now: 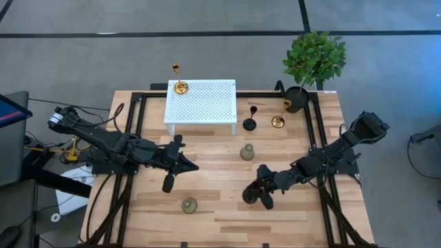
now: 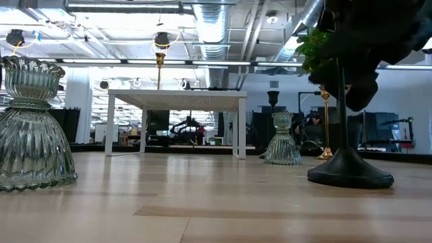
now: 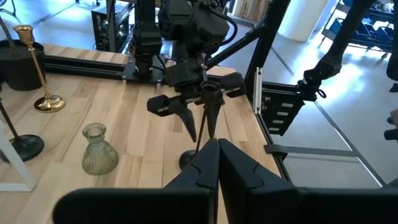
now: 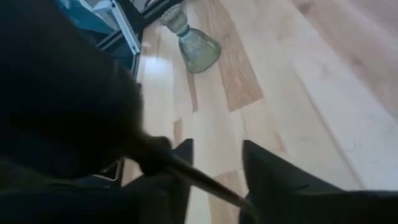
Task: Pick & Place candle stick holders
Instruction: Put the bottom black candle holder on the shelf
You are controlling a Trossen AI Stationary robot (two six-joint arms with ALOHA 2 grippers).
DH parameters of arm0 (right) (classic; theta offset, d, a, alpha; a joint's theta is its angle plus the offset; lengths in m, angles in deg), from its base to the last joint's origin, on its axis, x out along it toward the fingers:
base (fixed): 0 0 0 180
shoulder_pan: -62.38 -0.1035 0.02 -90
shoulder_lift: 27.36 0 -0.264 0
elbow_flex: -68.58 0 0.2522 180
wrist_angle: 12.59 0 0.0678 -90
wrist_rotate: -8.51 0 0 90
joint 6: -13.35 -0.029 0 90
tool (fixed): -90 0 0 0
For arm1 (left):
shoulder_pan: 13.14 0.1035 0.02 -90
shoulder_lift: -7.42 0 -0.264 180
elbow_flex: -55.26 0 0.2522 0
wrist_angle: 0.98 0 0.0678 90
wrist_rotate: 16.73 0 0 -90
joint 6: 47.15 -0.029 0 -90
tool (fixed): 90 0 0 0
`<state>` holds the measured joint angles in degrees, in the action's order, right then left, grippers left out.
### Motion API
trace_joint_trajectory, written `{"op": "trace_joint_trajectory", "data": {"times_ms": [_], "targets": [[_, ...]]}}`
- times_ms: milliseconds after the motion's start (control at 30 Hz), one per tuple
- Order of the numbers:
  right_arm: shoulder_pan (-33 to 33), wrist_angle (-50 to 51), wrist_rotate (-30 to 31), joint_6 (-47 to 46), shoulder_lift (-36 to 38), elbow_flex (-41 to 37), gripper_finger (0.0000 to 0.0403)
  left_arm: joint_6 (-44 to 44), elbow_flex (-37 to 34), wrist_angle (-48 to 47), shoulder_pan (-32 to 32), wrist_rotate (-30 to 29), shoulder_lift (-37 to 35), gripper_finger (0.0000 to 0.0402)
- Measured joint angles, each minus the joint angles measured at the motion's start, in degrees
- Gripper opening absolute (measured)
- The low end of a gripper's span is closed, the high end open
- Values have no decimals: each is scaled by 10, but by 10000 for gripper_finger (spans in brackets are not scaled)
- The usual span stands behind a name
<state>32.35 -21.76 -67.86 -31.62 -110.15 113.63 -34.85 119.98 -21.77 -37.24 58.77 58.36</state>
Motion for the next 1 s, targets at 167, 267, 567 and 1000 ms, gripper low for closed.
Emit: {"op": "trace_joint_trajectory", "data": {"times_ms": [167,267,567,1000], "targets": [[1,2,-19,-12,4,0,28,0,0,-1,0,0,0,5],[-2,8,-22,-12,10,0,10,0,0,-2,0,0,0,5],[5,140,-18,11,38,57,4,2,0,-7,0,0,0,5],[66,328,-17,148,114,176,2,0,0,-12,0,-2,-7,5]]}}
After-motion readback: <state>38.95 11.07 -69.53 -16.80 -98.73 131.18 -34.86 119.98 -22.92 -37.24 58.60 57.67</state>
